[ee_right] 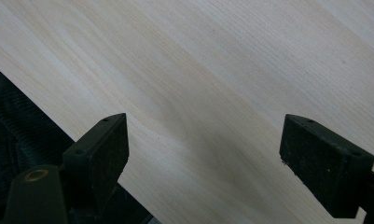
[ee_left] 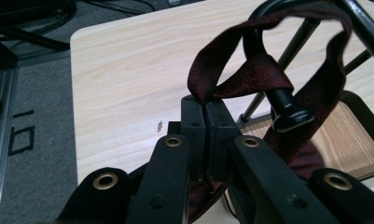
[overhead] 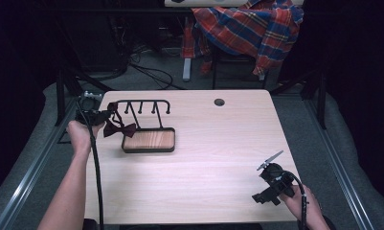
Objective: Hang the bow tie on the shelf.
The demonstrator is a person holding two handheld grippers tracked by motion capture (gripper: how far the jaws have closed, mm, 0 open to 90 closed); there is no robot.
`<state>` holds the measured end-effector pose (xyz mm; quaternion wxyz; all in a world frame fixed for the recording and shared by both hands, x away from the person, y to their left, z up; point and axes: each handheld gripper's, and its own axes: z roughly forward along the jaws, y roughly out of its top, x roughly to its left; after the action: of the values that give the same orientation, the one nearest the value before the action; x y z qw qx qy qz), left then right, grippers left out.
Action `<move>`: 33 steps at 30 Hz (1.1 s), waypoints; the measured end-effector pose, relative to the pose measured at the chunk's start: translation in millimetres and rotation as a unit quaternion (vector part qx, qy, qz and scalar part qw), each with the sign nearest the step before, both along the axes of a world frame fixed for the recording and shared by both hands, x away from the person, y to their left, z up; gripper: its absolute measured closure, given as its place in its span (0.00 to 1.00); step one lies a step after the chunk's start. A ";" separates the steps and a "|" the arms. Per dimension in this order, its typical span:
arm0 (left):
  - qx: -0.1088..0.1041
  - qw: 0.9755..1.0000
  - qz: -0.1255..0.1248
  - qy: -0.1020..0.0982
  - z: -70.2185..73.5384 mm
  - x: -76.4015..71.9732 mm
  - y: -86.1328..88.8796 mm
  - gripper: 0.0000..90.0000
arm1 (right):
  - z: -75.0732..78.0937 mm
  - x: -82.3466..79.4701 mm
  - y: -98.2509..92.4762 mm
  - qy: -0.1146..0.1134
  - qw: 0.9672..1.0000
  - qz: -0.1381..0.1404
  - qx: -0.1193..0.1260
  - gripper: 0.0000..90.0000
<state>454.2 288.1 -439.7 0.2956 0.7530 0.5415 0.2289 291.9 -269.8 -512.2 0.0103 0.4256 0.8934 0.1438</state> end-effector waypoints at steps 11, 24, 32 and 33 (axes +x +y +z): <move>0.011 0.999 0.019 0.028 -15.7 0.9 4.8 0.92 | -0.3 -0.4 0.5 0.001 1.000 -0.003 -0.002 0.17; 0.011 0.999 0.037 0.017 -11.8 -7.6 8.4 0.68 | -1.0 -0.1 1.0 0.002 1.000 0.000 -0.003 0.17; 0.028 0.998 0.054 0.031 -4.2 -11.0 11.4 0.44 | -1.2 0.1 0.8 0.002 1.000 -0.002 -0.002 0.17; 0.028 0.998 0.054 0.031 -4.2 -11.0 11.4 0.43 | -1.2 0.1 0.8 0.002 1.000 -0.002 -0.002 0.17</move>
<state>443.1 299.5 -443.9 0.2446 0.7372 0.5840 0.2359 292.1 -269.0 -513.5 0.0099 0.4272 0.8930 0.1416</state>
